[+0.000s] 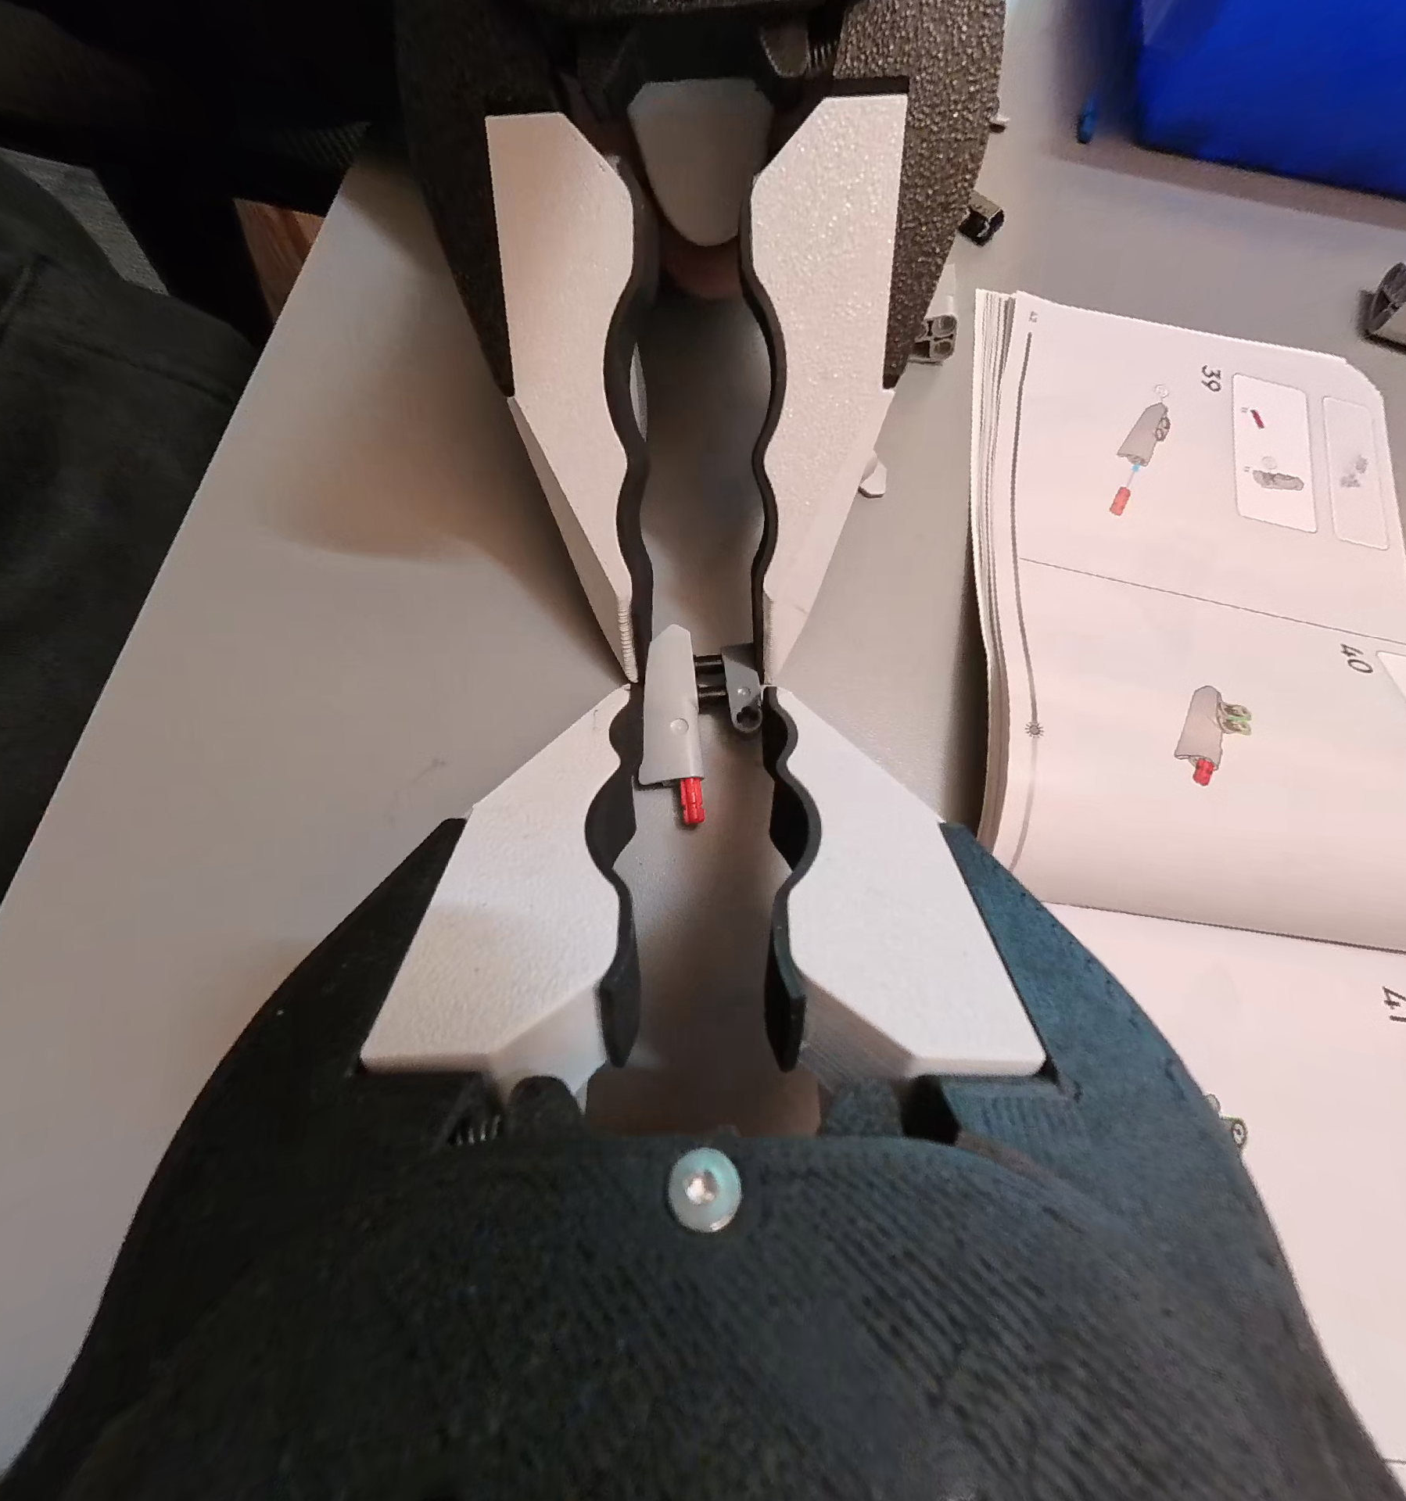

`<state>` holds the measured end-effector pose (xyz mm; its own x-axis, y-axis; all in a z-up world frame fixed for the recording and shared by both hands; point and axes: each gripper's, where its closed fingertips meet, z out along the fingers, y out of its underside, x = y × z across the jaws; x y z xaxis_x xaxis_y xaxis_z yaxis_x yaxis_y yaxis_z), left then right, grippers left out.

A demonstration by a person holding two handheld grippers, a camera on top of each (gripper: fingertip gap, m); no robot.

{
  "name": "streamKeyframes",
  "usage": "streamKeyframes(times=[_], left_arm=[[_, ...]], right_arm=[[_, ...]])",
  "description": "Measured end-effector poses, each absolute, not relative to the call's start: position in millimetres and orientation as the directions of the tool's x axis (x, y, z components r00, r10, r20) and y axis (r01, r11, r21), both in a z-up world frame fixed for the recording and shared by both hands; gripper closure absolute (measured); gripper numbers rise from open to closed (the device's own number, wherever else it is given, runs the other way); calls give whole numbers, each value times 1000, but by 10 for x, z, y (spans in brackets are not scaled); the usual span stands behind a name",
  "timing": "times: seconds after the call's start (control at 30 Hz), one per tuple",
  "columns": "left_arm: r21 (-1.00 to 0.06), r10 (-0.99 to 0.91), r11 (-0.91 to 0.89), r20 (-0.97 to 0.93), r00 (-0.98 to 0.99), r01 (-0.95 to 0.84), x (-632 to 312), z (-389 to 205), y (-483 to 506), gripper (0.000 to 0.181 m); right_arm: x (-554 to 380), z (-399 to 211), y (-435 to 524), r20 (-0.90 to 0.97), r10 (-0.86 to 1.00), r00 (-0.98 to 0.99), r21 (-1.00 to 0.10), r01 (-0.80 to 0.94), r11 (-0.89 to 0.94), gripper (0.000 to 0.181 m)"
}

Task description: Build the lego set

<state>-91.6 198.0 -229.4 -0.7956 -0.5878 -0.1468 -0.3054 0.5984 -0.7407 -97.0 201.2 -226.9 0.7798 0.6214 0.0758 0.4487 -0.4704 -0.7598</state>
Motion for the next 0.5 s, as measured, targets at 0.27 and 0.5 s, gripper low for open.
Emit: streamKeyframes(times=[0.27, 0.5], left_arm=[[-768, -582, 582, -167, -796, -265, -903, -2223, 1971, 163], [-747, -601, 570, -93, -794, -344, -902, -2292, 2013, 154]], right_arm=[[-960, -2223, 2019, 101, 612, 785, -777, 446, -445, 159], [-960, -2268, 2032, 93, 608, 789, -760, 450, -469, 154]])
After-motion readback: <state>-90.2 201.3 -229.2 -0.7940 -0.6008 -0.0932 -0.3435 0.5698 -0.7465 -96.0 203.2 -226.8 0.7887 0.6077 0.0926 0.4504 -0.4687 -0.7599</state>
